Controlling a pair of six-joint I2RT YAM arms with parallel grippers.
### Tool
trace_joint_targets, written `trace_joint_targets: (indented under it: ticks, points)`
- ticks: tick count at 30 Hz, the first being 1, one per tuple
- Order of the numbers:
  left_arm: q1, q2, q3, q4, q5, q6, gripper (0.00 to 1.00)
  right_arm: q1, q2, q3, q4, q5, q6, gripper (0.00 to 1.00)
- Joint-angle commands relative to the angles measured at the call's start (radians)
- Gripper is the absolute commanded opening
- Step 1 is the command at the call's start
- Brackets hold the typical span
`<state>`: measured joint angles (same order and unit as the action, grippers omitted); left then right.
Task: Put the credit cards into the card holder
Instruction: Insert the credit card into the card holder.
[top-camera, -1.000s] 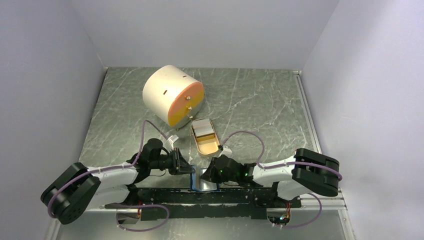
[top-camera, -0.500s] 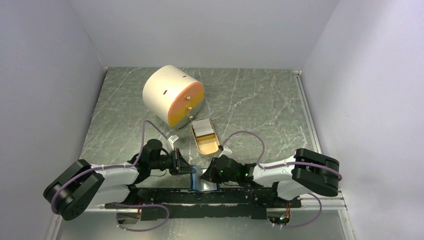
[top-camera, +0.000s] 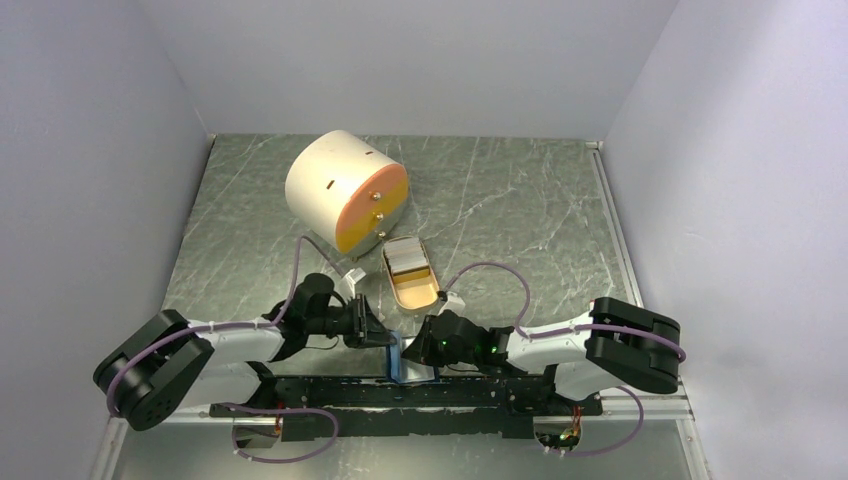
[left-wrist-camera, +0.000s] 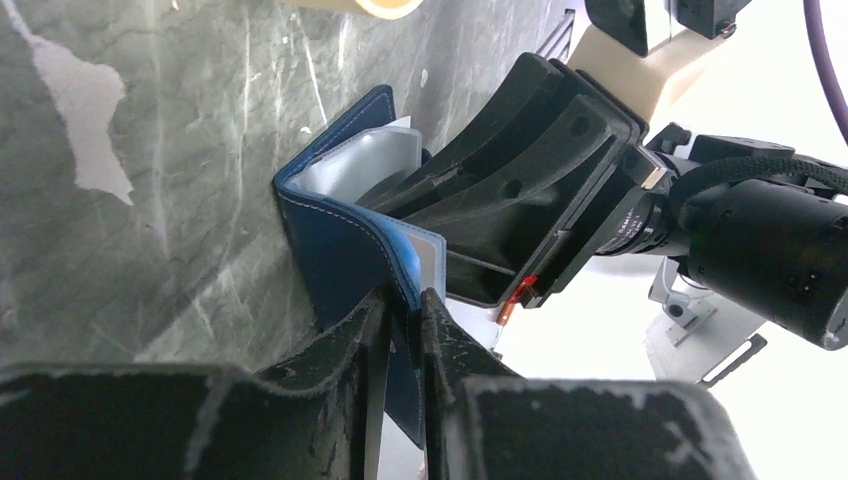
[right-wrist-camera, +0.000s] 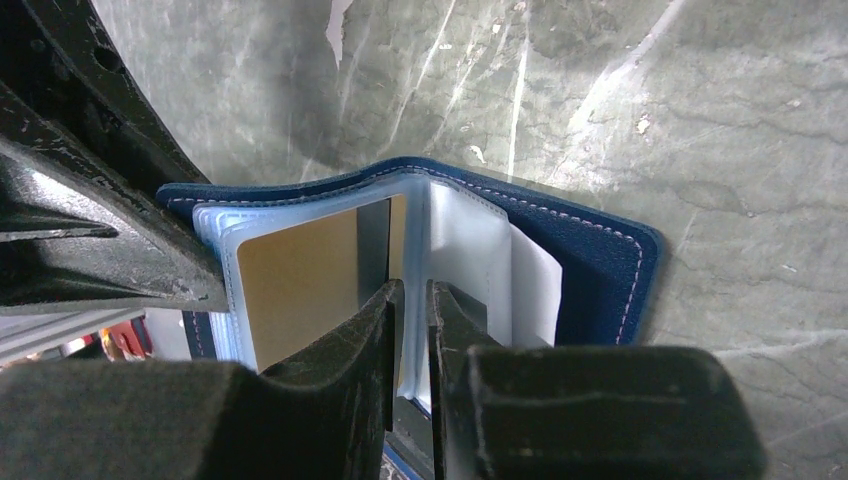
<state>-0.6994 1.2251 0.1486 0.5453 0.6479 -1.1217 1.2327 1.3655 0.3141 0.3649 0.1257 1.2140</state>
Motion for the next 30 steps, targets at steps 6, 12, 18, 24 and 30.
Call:
trace_joint_targets:
  ticks: [6, 12, 18, 24, 30]
  points:
    - [-0.045, -0.023, 0.093, -0.259, -0.112, 0.102, 0.25, 0.005, 0.014, 0.013, -0.067, 0.033, -0.033, 0.21]
    - [-0.064, -0.031, 0.152, -0.392, -0.17, 0.136, 0.26, 0.004, 0.002, 0.019, -0.088, 0.048, -0.044, 0.23]
    - [-0.07, -0.065, 0.217, -0.538, -0.25, 0.18, 0.27, 0.004, -0.019, 0.014, -0.115, 0.059, -0.044, 0.27]
    - [-0.074, -0.034, 0.239, -0.533, -0.243, 0.185, 0.24, 0.004, -0.038, 0.014, -0.116, 0.063, -0.05, 0.28]
    - [-0.083, -0.007, 0.223, -0.437, -0.166, 0.144, 0.24, 0.004, -0.006, 0.046, -0.122, 0.063, -0.073, 0.28]
